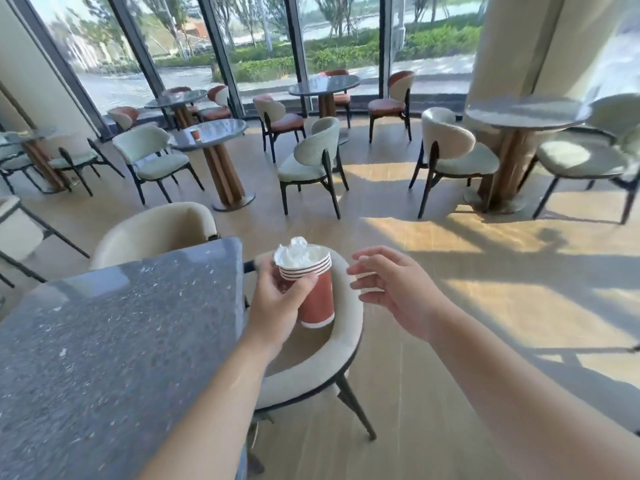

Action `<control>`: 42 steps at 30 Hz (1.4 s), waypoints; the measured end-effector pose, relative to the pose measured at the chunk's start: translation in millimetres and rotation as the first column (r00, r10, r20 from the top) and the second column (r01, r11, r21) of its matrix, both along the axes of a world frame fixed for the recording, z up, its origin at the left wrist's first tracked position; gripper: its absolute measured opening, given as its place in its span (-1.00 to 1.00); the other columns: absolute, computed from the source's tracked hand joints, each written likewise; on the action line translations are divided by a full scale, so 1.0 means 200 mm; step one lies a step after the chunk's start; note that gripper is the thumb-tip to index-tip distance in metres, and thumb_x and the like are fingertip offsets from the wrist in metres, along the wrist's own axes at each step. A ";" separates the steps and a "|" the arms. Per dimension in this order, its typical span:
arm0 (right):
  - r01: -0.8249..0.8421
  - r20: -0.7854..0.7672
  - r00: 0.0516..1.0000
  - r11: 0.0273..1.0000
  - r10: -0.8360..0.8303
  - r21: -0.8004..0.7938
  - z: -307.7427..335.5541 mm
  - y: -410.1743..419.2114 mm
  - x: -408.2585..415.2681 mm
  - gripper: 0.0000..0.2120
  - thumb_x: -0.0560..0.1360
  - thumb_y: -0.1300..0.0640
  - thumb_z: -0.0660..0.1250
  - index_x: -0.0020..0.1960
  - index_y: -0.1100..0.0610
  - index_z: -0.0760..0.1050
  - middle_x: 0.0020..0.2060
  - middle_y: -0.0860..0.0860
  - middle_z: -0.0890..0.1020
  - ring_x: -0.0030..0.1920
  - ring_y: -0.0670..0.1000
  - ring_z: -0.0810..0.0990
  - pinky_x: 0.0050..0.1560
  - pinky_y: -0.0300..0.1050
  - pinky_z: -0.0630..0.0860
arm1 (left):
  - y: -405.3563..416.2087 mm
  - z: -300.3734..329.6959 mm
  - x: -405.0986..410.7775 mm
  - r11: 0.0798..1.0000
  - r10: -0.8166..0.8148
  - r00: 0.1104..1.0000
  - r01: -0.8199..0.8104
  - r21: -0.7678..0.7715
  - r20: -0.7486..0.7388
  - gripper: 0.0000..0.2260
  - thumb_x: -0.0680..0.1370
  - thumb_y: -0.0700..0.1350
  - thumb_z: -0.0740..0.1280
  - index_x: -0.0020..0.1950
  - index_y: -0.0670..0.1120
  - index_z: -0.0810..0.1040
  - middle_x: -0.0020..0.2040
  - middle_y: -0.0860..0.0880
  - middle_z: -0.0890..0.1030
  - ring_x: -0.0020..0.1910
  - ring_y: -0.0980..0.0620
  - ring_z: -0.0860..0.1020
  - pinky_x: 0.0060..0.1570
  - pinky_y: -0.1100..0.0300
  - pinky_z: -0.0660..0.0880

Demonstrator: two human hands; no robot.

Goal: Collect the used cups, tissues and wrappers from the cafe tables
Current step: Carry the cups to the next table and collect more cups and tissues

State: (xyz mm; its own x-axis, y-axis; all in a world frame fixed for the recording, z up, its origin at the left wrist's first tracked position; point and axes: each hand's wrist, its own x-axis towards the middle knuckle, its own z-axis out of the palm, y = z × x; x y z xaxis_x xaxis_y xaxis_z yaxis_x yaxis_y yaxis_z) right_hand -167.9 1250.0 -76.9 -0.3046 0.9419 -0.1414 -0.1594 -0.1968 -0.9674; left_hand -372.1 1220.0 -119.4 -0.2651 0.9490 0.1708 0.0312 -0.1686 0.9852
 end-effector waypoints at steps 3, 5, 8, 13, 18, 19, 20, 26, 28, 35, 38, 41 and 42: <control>0.023 -0.025 0.999 1.000 -0.023 0.015 0.02 0.08 0.25 -0.76 0.41 0.08 0.36 0.06 0.10 0.60 -0.14 0.03 0.71 -0.17 -0.01 0.65 -0.17 -0.13 0.56 | 0.12 0.02 0.24 1.000 -0.003 1.000 0.003 0.001 0.015 -0.41 0.29 0.11 0.52 0.26 0.01 0.46 0.08 0.12 0.70 0.03 0.23 0.66 -0.09 0.35 0.55; 0.041 -0.036 0.999 0.999 -0.040 0.022 0.03 0.11 0.39 -0.72 0.36 0.05 0.36 0.04 0.09 0.61 -0.13 0.02 0.71 -0.17 -0.02 0.66 -0.17 -0.14 0.57 | 0.19 0.03 0.38 1.000 -0.012 0.999 0.012 0.005 0.036 -0.44 0.27 0.09 0.52 0.21 0.01 0.46 -0.05 0.20 0.72 -0.06 0.26 0.68 -0.16 0.38 0.56; 0.073 -0.053 0.996 0.997 -0.071 0.034 0.04 0.18 0.59 -0.74 0.38 0.05 0.37 0.04 0.09 0.61 -0.11 0.03 0.71 -0.16 -0.02 0.66 -0.17 -0.14 0.57 | 0.29 0.03 0.54 0.999 -0.036 0.997 0.035 0.013 0.068 -0.49 0.32 0.02 0.52 0.21 -0.01 0.46 -0.10 0.22 0.72 -0.13 0.26 0.68 -0.23 0.38 0.55; 0.136 -0.087 0.988 0.989 -0.131 0.054 0.06 0.28 0.85 -0.90 0.53 0.16 0.32 0.01 0.08 0.60 -0.12 0.03 0.71 -0.17 -0.03 0.66 -0.18 -0.16 0.56 | 0.44 0.04 0.78 0.994 -0.112 0.987 0.113 -0.008 0.114 -0.64 0.45 -0.09 0.42 0.22 -0.04 0.46 -0.13 0.19 0.73 -0.20 0.25 0.69 -0.29 0.38 0.55; 0.200 -0.071 0.978 0.978 -0.197 0.050 0.05 0.41 1.00 -0.89 0.56 0.18 0.30 0.04 0.09 0.60 -0.14 0.01 0.71 -0.16 -0.04 0.66 -0.16 -0.15 0.56 | 0.62 0.03 0.97 0.975 -0.219 0.972 0.222 -0.019 0.087 -0.45 0.37 -0.01 0.51 0.29 -0.10 0.43 -0.10 0.17 0.74 -0.17 0.19 0.71 -0.26 0.34 0.58; 0.216 -0.069 0.975 0.975 -0.212 0.045 0.04 0.44 1.02 -0.89 0.56 0.19 0.30 0.03 0.09 0.60 -0.15 0.01 0.70 -0.16 -0.04 0.65 -0.15 -0.14 0.56 | 0.66 0.03 1.01 0.971 -0.235 0.969 0.237 -0.024 0.077 -0.43 0.35 0.01 0.51 0.29 -0.09 0.43 -0.08 0.18 0.73 -0.15 0.19 0.71 -0.25 0.34 0.58; 0.230 -0.067 0.972 0.972 -0.227 0.040 0.03 0.47 1.04 -0.89 0.56 0.19 0.30 0.02 0.09 0.60 -0.15 0.02 0.70 -0.16 -0.04 0.65 -0.14 -0.12 0.56 | 0.70 0.02 1.03 0.969 -0.244 0.967 0.247 -0.032 0.075 -0.42 0.33 0.03 0.51 0.29 -0.08 0.44 -0.08 0.18 0.73 -0.14 0.19 0.71 -0.24 0.33 0.58; 0.303 -0.016 0.953 0.953 -0.302 0.027 -0.04 0.71 1.18 -0.87 0.56 0.19 0.29 -0.01 0.07 0.61 -0.17 0.00 0.70 -0.16 -0.04 0.65 -0.10 -0.08 0.55 | 1.06 -0.07 1.14 0.957 -0.271 0.951 0.283 -0.063 0.146 -0.42 0.28 0.09 0.50 0.24 -0.04 0.46 -0.10 0.19 0.72 -0.13 0.22 0.69 -0.19 0.31 0.57; 0.340 -0.007 0.940 0.940 -0.340 0.011 -0.06 0.83 1.23 -0.86 0.57 0.20 0.28 0.01 0.09 0.61 -0.17 0.00 0.71 -0.16 -0.02 0.65 -0.12 -0.09 0.56 | 1.20 -0.10 1.19 0.941 -0.323 0.936 0.333 -0.056 0.136 -0.44 0.32 0.02 0.51 0.26 -0.09 0.43 -0.12 0.19 0.73 -0.17 0.22 0.70 -0.24 0.34 0.57; 0.403 -0.001 0.915 0.915 -0.403 -0.030 -0.07 1.41 1.31 -0.87 0.47 0.10 0.33 -0.03 0.06 0.63 -0.15 0.02 0.70 -0.18 0.00 0.64 -0.17 -0.12 0.53 | 1.79 -0.18 1.31 0.900 -0.408 0.893 0.428 -0.079 0.190 -0.45 0.36 -0.06 0.50 0.29 -0.13 0.44 -0.12 0.19 0.72 -0.14 0.22 0.68 -0.22 0.35 0.56; 0.409 0.012 0.913 0.912 -0.409 -0.036 -0.06 1.67 1.26 -0.89 0.52 0.13 0.32 -0.04 0.05 0.62 -0.16 0.02 0.70 -0.20 -0.01 0.64 -0.16 -0.11 0.52 | 2.05 -0.17 1.29 0.890 -0.422 0.884 0.446 -0.097 0.200 -0.42 0.32 0.00 0.52 0.28 -0.11 0.46 -0.10 0.19 0.72 -0.10 0.22 0.69 -0.19 0.33 0.57; 0.397 0.016 0.918 0.918 -0.397 -0.021 -0.04 1.90 1.20 -0.91 0.50 0.12 0.34 -0.06 0.04 0.63 -0.18 0.01 0.69 -0.20 -0.02 0.65 -0.18 -0.12 0.52 | 2.27 -0.14 1.24 0.899 -0.401 0.891 0.427 -0.096 0.211 -0.34 0.25 0.09 0.52 0.28 -0.11 0.46 -0.08 0.20 0.72 -0.07 0.22 0.67 -0.17 0.33 0.56; 0.390 0.018 0.921 0.921 -0.390 -0.016 -0.04 1.97 1.18 -0.89 0.46 0.10 0.35 -0.06 0.05 0.63 -0.18 0.01 0.69 -0.19 -0.02 0.65 -0.17 -0.12 0.53 | 2.33 -0.13 1.22 0.903 -0.394 0.895 0.420 -0.095 0.210 -0.33 0.25 0.10 0.52 0.29 -0.11 0.46 -0.07 0.19 0.72 -0.06 0.22 0.67 -0.16 0.32 0.56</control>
State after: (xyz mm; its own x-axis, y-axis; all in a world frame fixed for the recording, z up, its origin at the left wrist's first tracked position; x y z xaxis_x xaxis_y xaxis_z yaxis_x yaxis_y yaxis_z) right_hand 68.6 1644.1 -84.6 0.0885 0.9828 -0.1624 -0.2133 -0.1406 -0.9668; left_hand -127.6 1686.1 -145.9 0.1354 0.9906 0.0208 -0.1925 0.0057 0.9813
